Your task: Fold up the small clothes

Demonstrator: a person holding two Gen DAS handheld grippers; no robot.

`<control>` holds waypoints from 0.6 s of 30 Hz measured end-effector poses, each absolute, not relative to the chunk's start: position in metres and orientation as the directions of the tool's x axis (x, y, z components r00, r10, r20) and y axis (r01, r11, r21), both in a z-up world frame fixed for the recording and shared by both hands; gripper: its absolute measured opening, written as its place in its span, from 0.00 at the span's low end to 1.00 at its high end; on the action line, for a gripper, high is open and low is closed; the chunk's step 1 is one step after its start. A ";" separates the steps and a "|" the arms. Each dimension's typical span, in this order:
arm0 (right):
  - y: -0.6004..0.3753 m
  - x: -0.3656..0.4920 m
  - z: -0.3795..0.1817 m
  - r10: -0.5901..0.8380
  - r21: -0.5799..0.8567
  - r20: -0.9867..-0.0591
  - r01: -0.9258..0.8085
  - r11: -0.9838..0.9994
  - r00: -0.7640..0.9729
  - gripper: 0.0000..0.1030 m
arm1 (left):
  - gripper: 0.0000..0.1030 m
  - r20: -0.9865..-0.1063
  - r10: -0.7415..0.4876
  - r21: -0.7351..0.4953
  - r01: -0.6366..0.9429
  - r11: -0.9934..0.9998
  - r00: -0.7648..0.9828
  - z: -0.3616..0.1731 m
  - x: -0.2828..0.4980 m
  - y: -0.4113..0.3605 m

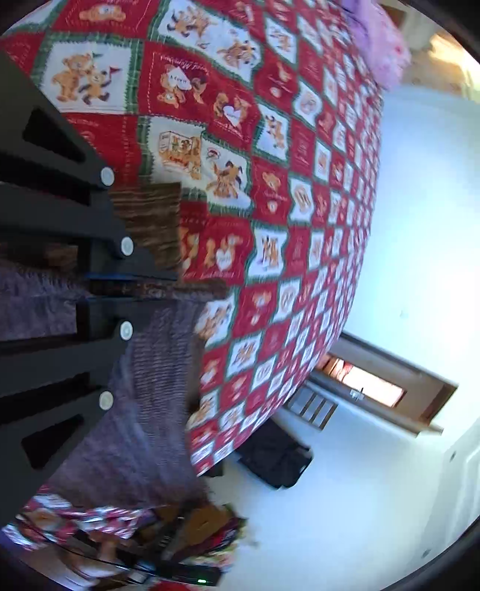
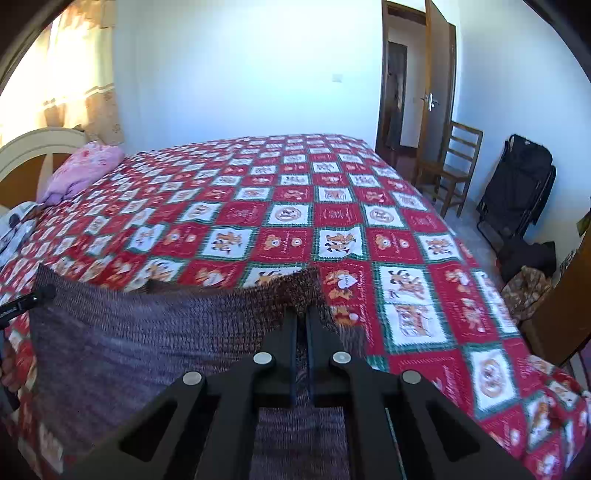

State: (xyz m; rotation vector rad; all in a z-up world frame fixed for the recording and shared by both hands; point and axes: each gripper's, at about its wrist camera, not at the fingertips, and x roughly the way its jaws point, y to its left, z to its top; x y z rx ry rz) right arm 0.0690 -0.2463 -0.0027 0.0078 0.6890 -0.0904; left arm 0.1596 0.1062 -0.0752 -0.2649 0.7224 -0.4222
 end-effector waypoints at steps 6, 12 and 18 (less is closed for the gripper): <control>-0.257 0.110 -0.045 -0.096 -0.009 -0.665 0.120 0.993 0.741 0.03 | 0.06 -0.640 -0.395 -0.353 0.204 0.913 0.659 -0.103 0.184 0.106; -0.260 0.112 -0.075 -0.109 -0.041 -0.699 0.113 0.993 0.707 0.03 | 0.10 -0.648 -0.445 -0.319 0.311 0.895 0.618 -0.101 0.170 0.100; -0.267 0.110 -0.087 -0.092 -0.002 -0.696 0.127 0.992 0.712 0.03 | 0.55 -0.648 -0.468 -0.247 0.416 0.875 0.601 -0.094 0.156 0.086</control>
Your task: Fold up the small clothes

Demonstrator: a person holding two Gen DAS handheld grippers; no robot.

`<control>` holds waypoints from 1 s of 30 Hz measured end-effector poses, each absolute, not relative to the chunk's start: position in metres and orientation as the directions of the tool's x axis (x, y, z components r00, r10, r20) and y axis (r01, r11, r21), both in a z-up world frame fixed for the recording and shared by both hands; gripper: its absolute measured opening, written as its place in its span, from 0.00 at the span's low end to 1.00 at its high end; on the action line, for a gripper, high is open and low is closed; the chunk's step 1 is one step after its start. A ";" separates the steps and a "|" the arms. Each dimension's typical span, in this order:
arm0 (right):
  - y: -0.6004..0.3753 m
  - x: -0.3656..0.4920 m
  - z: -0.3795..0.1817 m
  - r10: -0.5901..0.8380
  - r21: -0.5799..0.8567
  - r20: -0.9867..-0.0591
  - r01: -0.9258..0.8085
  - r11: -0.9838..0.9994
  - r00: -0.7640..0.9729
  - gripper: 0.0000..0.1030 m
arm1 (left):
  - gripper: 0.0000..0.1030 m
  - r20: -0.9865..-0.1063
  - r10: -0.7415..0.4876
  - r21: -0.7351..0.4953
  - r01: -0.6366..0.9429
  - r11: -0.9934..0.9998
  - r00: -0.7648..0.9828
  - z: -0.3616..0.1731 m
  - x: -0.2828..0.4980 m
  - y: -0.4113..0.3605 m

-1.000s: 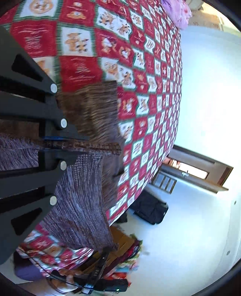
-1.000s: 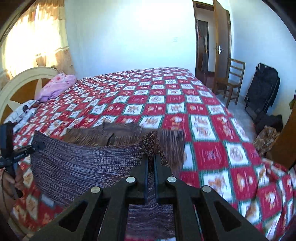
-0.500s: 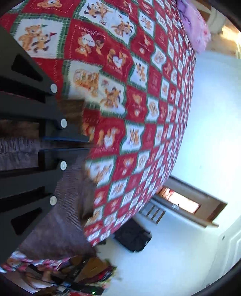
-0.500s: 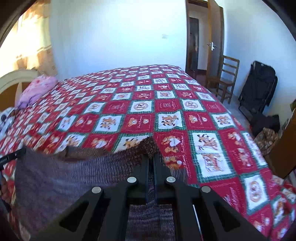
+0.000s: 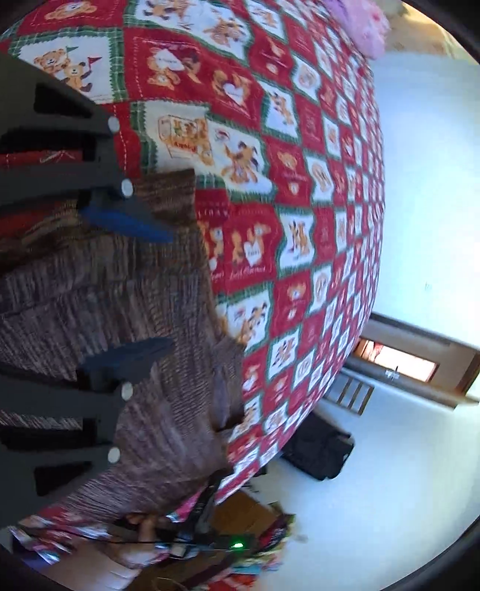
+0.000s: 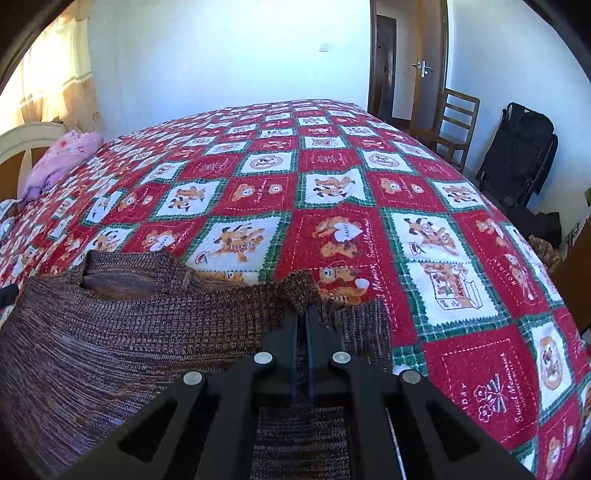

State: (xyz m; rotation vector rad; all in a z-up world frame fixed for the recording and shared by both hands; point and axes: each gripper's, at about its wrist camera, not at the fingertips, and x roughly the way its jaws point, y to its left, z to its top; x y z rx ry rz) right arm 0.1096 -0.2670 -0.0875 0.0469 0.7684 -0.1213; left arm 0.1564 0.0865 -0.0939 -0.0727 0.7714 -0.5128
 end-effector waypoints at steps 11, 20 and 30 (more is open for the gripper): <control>-0.268 0.109 -0.091 -0.076 0.017 -0.698 0.123 0.992 0.712 0.03 | 0.57 -0.701 -0.411 -0.294 0.289 0.911 0.582 -0.113 0.175 0.093; -0.267 0.107 -0.087 -0.097 0.001 -0.685 0.134 0.991 0.722 0.03 | 0.11 -0.681 -0.439 -0.272 0.354 0.895 0.586 -0.109 0.167 0.080; -0.261 0.095 -0.018 -0.084 0.039 -0.555 0.127 0.991 0.827 0.03 | 0.11 -0.614 -0.434 -0.356 0.259 0.898 0.659 -0.086 0.179 0.102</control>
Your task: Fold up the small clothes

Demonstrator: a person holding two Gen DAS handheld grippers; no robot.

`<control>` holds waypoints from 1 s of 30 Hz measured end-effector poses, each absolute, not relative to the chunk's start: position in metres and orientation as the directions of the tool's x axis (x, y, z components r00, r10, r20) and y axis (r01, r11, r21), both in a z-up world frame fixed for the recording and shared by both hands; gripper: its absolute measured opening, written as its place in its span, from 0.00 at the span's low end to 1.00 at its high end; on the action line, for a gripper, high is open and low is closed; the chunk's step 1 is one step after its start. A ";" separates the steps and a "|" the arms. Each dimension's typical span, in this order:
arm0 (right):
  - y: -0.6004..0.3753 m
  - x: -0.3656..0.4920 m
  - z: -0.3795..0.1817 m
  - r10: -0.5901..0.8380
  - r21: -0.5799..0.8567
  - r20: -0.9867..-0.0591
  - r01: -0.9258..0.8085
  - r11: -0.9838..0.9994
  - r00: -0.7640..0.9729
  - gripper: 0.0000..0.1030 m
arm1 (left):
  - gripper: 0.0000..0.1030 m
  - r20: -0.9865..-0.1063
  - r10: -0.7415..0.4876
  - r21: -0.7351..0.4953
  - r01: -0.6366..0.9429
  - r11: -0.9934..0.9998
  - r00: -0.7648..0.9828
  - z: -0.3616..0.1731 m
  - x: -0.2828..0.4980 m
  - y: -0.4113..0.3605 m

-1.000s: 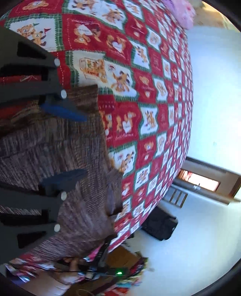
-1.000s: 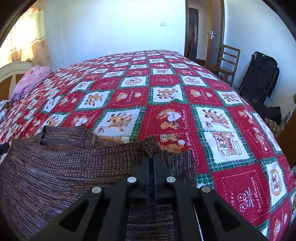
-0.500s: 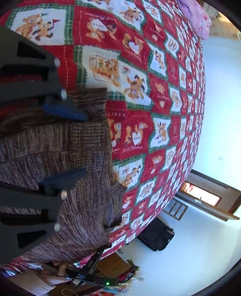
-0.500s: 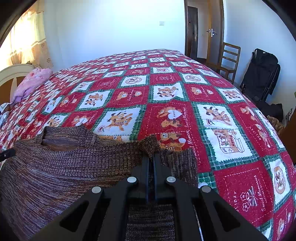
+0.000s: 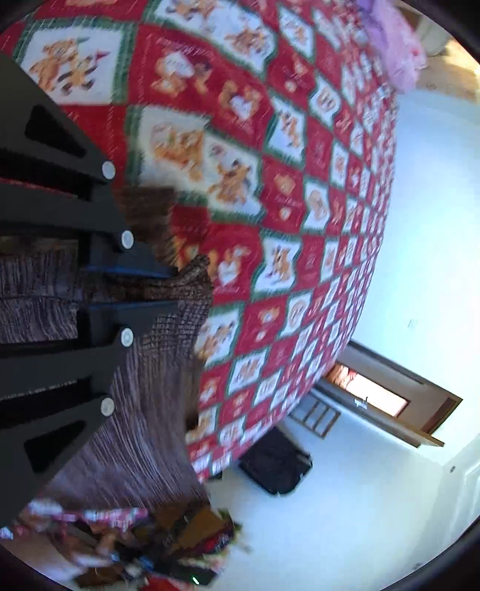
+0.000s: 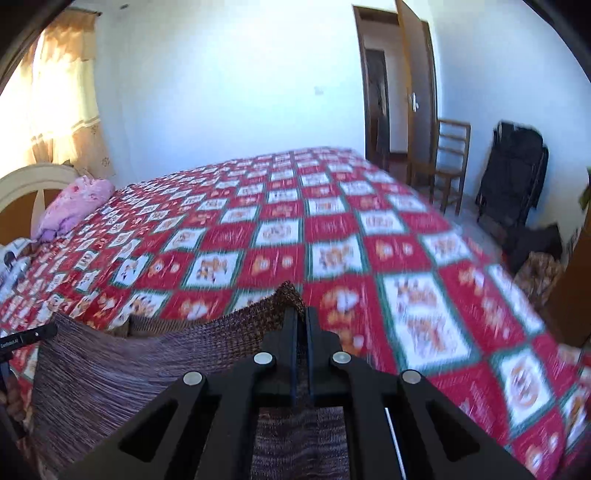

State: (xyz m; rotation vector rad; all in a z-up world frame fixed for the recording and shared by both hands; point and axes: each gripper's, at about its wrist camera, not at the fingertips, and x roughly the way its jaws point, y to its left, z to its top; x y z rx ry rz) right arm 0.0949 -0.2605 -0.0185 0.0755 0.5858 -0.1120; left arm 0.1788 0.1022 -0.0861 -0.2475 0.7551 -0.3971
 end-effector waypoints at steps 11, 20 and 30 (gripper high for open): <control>-0.286 0.140 -0.091 -0.082 0.078 -0.708 0.194 0.978 0.701 0.23 | 0.24 -0.701 -0.354 -0.320 0.170 0.932 0.619 -0.120 0.202 0.098; -0.301 0.040 -0.040 -0.080 0.202 -0.582 0.239 0.950 0.809 0.16 | 0.62 -0.669 -0.337 -0.303 0.171 0.938 0.663 -0.090 0.155 0.116; -0.235 -0.007 -0.104 -0.091 0.017 -0.688 0.142 0.990 0.720 0.16 | 0.63 -0.709 -0.324 -0.162 0.303 0.939 0.626 -0.107 0.074 0.053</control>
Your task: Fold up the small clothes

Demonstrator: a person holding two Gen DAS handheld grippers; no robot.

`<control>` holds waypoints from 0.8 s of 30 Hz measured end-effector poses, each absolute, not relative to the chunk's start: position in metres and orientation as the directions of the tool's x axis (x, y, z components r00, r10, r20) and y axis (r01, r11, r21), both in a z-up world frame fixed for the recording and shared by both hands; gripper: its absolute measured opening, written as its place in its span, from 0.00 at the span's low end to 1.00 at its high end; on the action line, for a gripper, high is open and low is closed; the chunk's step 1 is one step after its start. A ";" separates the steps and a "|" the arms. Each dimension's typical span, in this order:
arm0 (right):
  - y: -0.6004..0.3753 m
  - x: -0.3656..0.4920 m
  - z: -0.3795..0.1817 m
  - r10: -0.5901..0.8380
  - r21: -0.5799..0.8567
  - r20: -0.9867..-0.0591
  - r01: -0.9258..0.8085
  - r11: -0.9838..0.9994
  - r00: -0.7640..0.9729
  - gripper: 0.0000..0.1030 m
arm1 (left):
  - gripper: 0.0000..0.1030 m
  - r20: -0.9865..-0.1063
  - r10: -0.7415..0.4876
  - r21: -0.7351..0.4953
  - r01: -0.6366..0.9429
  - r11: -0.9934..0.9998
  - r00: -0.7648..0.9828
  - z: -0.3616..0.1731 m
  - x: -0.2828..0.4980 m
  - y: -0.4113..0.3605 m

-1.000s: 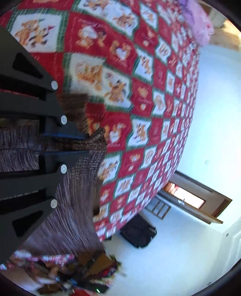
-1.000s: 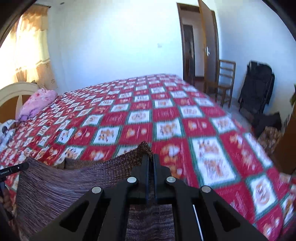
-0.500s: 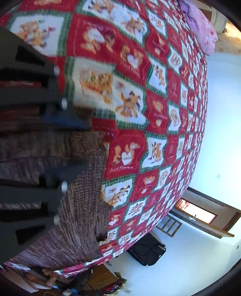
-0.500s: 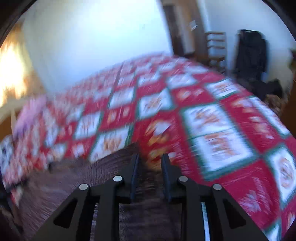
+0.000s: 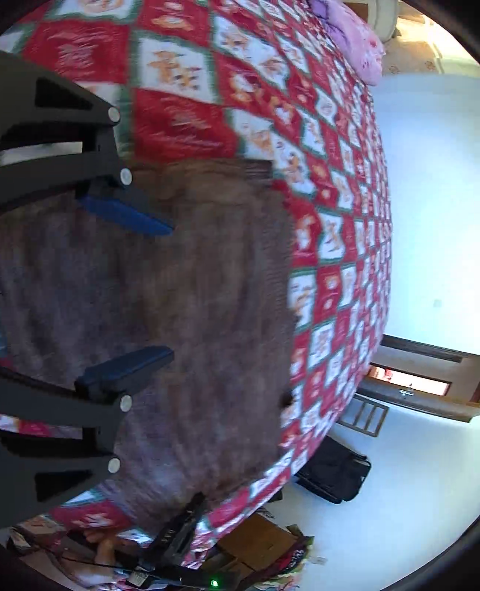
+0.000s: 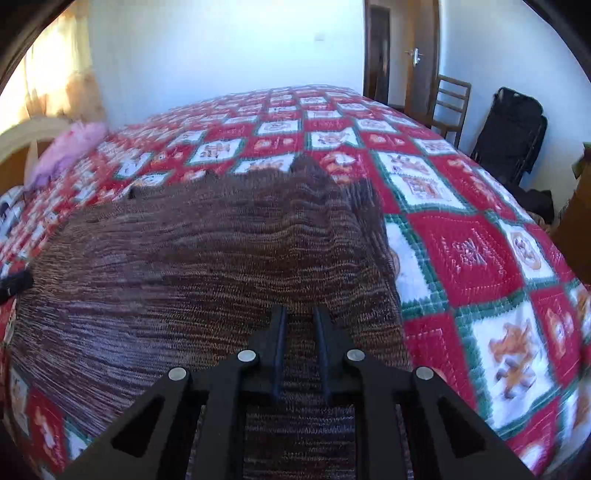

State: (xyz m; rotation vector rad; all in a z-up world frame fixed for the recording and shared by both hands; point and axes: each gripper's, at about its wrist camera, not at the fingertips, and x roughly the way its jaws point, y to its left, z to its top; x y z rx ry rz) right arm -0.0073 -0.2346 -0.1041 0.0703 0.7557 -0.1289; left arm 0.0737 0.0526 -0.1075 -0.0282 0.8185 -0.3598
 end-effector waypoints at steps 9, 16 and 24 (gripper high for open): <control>-0.229 -0.036 -0.108 -0.122 -0.003 -0.617 0.153 0.988 0.777 0.16 | 0.82 -0.673 -0.319 -0.320 0.127 0.939 0.667 -0.113 0.012 0.114; -0.245 -0.040 -0.109 -0.030 0.126 -0.583 0.127 0.984 0.812 0.16 | 0.82 -0.638 -0.361 -0.409 0.098 0.907 0.680 -0.118 -0.031 0.124; -0.241 -0.039 -0.109 -0.039 0.113 -0.582 0.128 0.985 0.812 0.16 | 0.81 -0.636 -0.483 -0.549 0.087 0.831 0.603 -0.134 -0.027 0.090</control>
